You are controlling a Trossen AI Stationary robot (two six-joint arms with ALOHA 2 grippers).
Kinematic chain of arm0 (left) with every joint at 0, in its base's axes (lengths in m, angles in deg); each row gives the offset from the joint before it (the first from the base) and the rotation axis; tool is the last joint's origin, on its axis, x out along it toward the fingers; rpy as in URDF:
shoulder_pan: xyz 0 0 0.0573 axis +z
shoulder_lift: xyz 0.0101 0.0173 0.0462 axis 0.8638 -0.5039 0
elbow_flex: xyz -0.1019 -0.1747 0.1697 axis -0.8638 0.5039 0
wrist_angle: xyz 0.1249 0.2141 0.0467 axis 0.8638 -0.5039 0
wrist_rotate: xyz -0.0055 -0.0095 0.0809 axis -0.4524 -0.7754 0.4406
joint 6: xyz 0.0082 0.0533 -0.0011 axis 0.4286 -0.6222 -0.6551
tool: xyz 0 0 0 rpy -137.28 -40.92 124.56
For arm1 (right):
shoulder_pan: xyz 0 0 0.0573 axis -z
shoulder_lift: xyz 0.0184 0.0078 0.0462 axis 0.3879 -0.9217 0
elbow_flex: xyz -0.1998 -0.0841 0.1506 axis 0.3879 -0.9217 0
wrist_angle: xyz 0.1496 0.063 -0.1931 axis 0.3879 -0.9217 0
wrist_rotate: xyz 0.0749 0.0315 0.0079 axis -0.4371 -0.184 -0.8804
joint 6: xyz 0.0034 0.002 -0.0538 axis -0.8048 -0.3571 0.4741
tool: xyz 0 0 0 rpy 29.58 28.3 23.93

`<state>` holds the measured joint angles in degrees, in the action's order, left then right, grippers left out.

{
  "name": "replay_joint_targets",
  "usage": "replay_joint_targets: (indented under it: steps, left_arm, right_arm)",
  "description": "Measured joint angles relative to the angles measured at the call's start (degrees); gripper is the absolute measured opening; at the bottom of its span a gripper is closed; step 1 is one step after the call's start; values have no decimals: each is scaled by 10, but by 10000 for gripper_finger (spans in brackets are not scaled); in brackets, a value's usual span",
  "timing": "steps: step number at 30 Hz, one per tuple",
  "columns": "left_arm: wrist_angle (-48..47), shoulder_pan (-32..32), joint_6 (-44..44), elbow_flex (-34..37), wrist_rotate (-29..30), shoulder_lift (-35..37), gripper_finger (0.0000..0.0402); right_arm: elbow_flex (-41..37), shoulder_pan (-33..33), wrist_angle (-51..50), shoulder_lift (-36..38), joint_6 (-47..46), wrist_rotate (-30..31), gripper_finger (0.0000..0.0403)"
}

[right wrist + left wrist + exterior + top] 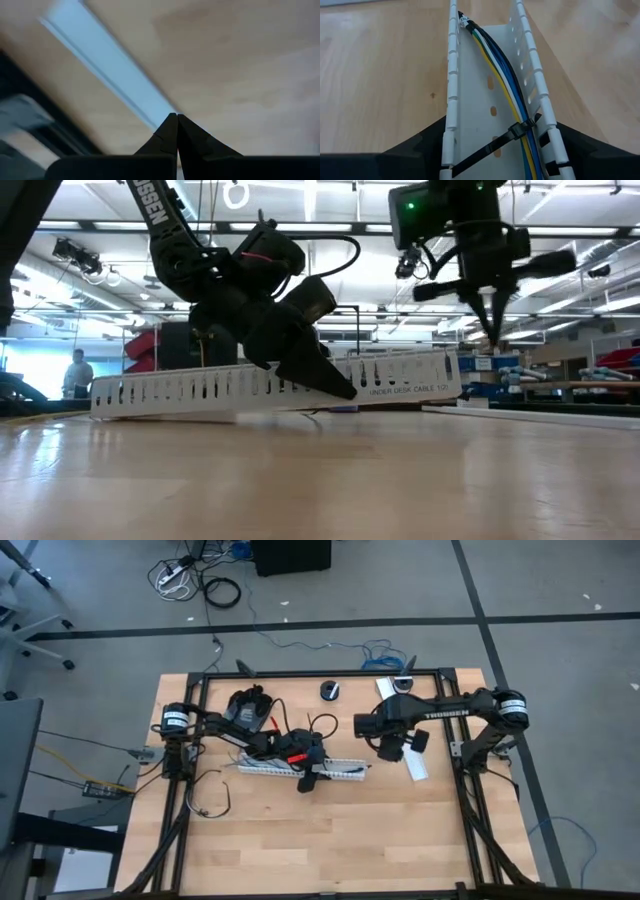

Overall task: Ziptie cables
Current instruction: Close the white cable duct

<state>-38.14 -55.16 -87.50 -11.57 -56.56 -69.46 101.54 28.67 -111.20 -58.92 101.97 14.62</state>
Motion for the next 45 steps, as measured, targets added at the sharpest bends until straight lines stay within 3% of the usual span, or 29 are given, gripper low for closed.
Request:
replay_joint_targets:
  steps: [5, 12, 18, 24, 26, 28, 30, 32, 35, 39, 45]
  left_arm:
    - [1, 0, 0, 0, 0, 0, 243]
    - [0, -1, 2, 0, 0, 0, 243]
    - [-2, -1, 8, 0, 0, 0, 243]
    - [1, -1, 24, 0, 14, 0, 243]
    - [2, -1, 29, 0, 14, 0, 243]
    - [2, -1, 34, 0, 15, 0, 243]
    - [4, -1, 34, 0, 15, 0, 243]
    - [5, -1, 37, 0, 15, 0, 243]
    - [6, -1, 40, 0, 15, 0, 243]
    - [17, -1, 41, 0, 15, 0, 243]
    - [21, -1, 40, 0, 15, 0, 243]
  right_arm:
    - [0, 4, 49, -14, 21, 37, 3]
    - [-1, 2, 37, -56, 87, 47, 2]
    - [-27, 17, -19, 10, 100, 72, 2]
    - [-133, 51, -26, 101, 46, 75, 2]
    - [-182, 62, 1, 128, -20, 69, 2]
    - [-218, 68, 54, 146, -174, 79, 2]
    - [-234, 73, 87, 157, -329, 126, 2]
    - [-230, 84, 87, 162, -412, 133, 2]
    - [-211, 117, 89, 170, -532, 14, 2]
    - [-209, 212, 116, 176, -675, -161, 1]
    - [-218, 318, 189, 175, -708, -189, 2]
